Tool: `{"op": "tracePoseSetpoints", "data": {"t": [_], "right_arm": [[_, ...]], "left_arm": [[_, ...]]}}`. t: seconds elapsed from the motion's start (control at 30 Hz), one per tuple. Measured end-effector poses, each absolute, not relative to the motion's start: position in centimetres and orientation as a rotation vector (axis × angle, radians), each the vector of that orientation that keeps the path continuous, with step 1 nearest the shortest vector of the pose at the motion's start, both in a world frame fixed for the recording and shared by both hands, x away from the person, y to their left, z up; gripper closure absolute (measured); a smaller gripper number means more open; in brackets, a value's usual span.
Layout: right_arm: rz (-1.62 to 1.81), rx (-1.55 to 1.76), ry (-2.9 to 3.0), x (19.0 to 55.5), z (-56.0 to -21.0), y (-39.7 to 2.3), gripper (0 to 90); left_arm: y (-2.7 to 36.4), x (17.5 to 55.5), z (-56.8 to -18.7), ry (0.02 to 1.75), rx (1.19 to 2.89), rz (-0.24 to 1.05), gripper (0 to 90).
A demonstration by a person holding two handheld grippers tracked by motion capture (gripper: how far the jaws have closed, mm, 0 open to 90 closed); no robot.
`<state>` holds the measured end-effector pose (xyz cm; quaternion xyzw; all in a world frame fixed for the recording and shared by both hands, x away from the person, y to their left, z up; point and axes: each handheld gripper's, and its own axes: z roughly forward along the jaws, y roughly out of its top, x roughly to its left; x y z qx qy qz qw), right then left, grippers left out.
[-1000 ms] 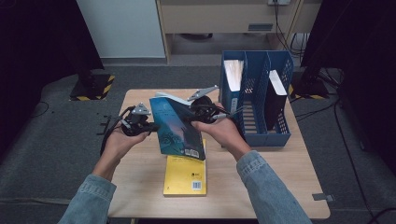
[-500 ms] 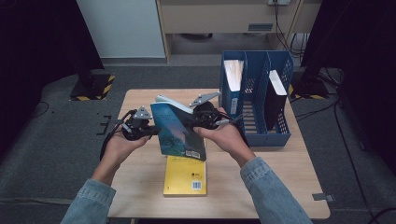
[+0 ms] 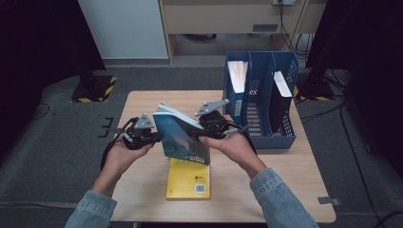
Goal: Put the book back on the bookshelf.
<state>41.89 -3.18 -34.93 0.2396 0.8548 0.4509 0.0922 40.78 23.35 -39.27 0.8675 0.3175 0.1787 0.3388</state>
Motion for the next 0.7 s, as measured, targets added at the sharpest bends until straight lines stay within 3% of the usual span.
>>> {"op": "tracePoseSetpoints", "data": {"t": [0.3, 0.47, 0.57, 0.7], "right_arm": [[1.349, 0.684, 2.576, 41.7, -34.9, -2.9, 62.9], [1.342, 0.669, 2.582, 41.7, -34.8, -3.0, 68.2], [1.343, 0.659, 2.583, 41.7, -34.8, -3.0, 70.0], [1.34, 0.651, 2.591, 41.6, -34.8, -3.1, 70.9]], "left_arm": [[23.6, 40.4, -39.5, 0.833, 2.231, 0.468, 81.0], [23.5, 40.2, -39.6, 0.838, 2.22, 0.486, 79.7], [23.6, 40.2, -39.9, 0.853, 2.188, 0.486, 75.5], [23.5, 39.9, -40.5, 0.854, 2.17, 0.485, 62.3]]}}
